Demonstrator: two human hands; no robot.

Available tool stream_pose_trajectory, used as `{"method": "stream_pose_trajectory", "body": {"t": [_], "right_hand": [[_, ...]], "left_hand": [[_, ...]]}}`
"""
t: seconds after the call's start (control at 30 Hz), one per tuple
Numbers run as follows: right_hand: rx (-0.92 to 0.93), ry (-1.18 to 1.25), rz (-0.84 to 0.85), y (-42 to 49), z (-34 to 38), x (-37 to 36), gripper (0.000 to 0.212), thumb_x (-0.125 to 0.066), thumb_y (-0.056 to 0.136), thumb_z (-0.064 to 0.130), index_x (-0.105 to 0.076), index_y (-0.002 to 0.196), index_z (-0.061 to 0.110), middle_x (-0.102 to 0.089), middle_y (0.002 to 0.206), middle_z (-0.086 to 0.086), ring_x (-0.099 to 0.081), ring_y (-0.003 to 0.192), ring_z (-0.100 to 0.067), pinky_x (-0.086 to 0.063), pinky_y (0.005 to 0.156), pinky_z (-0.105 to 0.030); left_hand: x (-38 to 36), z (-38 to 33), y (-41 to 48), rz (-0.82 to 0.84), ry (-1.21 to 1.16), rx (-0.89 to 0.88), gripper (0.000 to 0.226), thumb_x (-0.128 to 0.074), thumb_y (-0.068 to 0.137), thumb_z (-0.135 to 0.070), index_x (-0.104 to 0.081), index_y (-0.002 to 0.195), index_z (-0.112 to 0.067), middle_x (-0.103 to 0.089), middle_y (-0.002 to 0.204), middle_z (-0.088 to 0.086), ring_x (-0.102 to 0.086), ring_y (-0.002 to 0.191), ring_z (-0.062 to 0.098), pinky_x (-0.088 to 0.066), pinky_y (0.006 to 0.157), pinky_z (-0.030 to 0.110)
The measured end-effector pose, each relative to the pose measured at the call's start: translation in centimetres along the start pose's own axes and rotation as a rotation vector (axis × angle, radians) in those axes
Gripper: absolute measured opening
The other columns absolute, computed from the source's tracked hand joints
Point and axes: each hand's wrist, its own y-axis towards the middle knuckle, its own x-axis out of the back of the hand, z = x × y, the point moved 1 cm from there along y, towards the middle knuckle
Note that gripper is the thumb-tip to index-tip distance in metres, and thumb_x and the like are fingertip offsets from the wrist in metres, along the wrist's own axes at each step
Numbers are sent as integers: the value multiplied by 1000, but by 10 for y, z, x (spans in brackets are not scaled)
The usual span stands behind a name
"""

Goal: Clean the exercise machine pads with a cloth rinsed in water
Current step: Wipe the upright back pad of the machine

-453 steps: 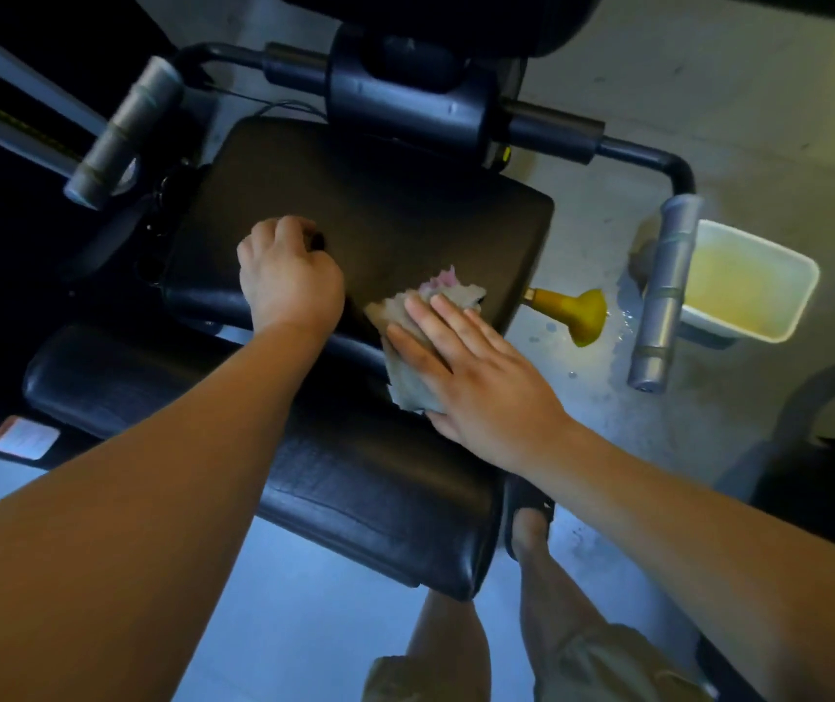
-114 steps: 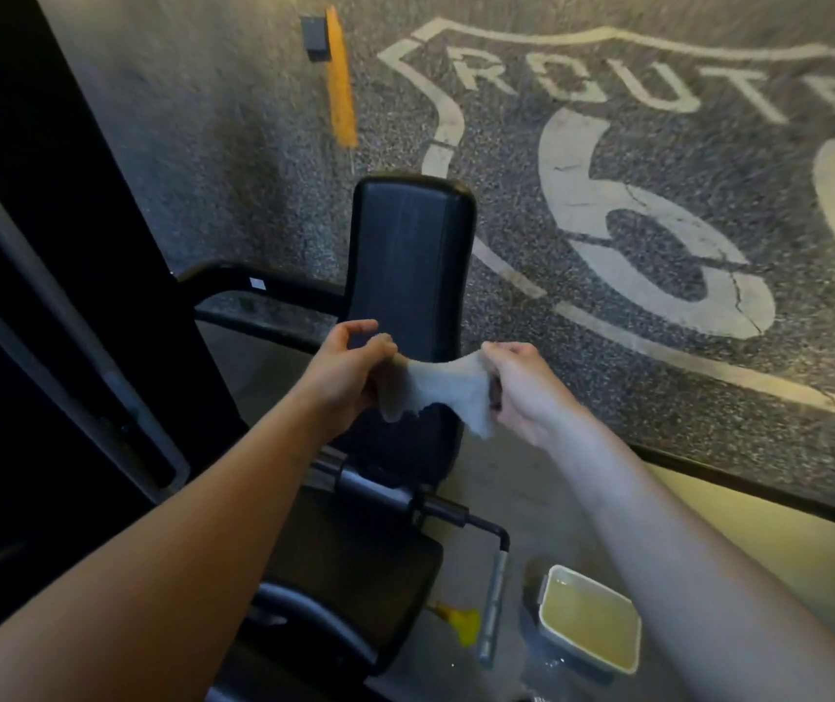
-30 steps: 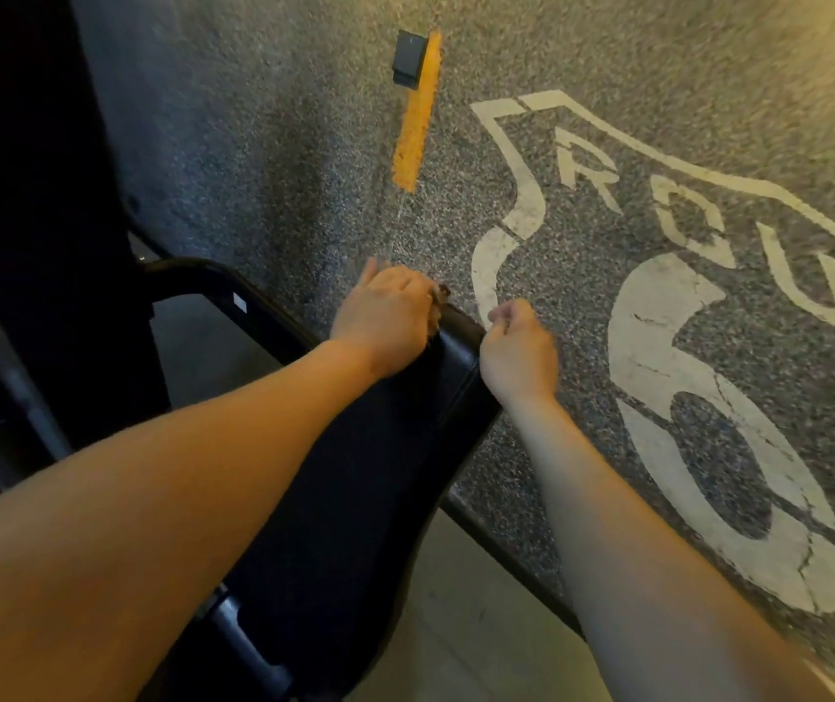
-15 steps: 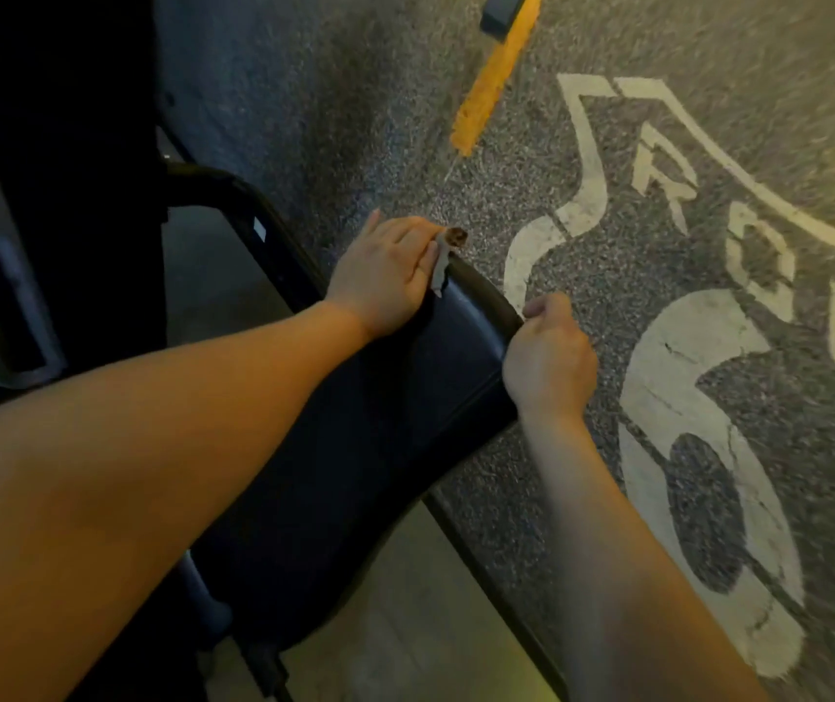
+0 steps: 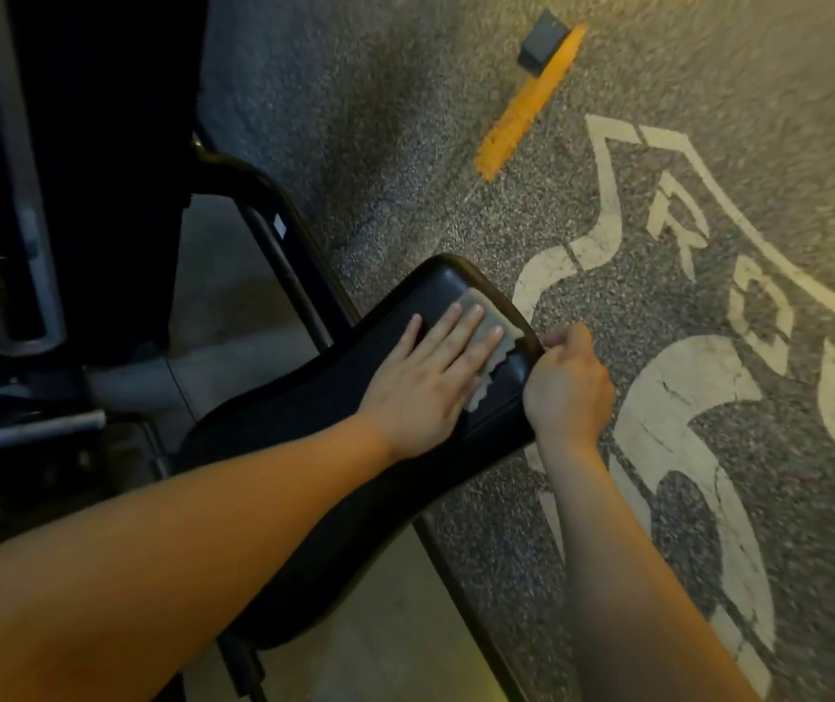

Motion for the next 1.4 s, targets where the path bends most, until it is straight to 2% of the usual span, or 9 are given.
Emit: {"method": "stream_pose_trajectory", "body": {"t": [0.2, 0.37, 0.5, 0.7, 0.77, 0.87, 0.97, 1.2, 1.4], "right_hand": [[-25, -16, 26, -3, 2, 5, 22, -36, 103, 12, -57, 111, 17, -69, 95, -18, -62, 84, -39, -35, 65, -39], [-47, -30, 44, -3, 3, 4, 22, -34, 103, 12, -54, 112, 16, -68, 94, -16, -52, 76, -33, -36, 66, -39], [-59, -32, 15, -2, 4, 2, 23, -34, 102, 13, -55, 112, 17, -68, 94, -17, -50, 76, -32, -37, 65, -40], [-80, -58, 10, -6, 8, 5, 24, -34, 103, 14, -55, 113, 17, -69, 101, -20, -62, 89, -41, -35, 67, -40], [-80, -43, -1, -6, 8, 7, 24, -34, 102, 13, -55, 112, 16, -69, 102, -21, -63, 92, -43, -37, 67, -40], [-68, -19, -6, -7, 6, 7, 23, -35, 102, 13, -56, 112, 17, -70, 103, -20, -63, 93, -43, -36, 67, -40], [-57, -2, -7, -8, 4, 6, 23, -35, 103, 14, -56, 112, 17, -69, 102, -18, -63, 91, -41, -34, 66, -39], [-28, 70, -35, -8, -4, 5, 22, -35, 103, 15, -56, 111, 18, -70, 102, -16, -64, 92, -41, -33, 67, -39], [11, 117, -50, -6, -11, 3, 22, -34, 104, 16, -55, 110, 20, -66, 90, -9, -64, 87, -38, -31, 66, -37]], "left_hand": [[34, 39, 51, 85, 19, 202, 61, -6, 106, -43, 13, 161, -24, 13, 170, -2, 13, 156, 19, 0, 126, 50], [49, 56, 67, 108, -349, 517, 55, -17, 110, -37, -27, 157, -10, -25, 165, 12, -12, 155, 27, -7, 126, 46], [30, 67, 21, 82, -458, 595, 48, -20, 110, -38, -43, 141, -11, -54, 138, 17, -47, 131, 39, -28, 117, 51], [19, 78, 4, 86, -504, 672, 39, -22, 109, -36, -53, 120, -15, -62, 118, 6, -59, 114, 31, -35, 112, 57], [23, 66, 14, 12, -489, 630, 43, -23, 109, -33, -49, 135, -9, -58, 130, 11, -53, 125, 32, -35, 113, 52], [25, 34, 27, -58, -476, 481, 55, -27, 111, -27, -14, 160, -7, -16, 167, 13, -9, 156, 25, -8, 127, 42], [17, 5, 22, -89, -407, 319, 62, -31, 109, -19, 0, 161, -7, 5, 169, 12, 15, 154, 20, 6, 126, 40], [-16, 14, -53, -7, -305, 260, 66, -38, 105, -8, 0, 159, -7, 8, 167, 5, 16, 154, 16, -4, 128, 46], [4, -36, -4, -27, -381, 254, 73, -40, 100, 4, 1, 160, -6, 8, 169, 12, 17, 154, 25, -1, 128, 44]]}}
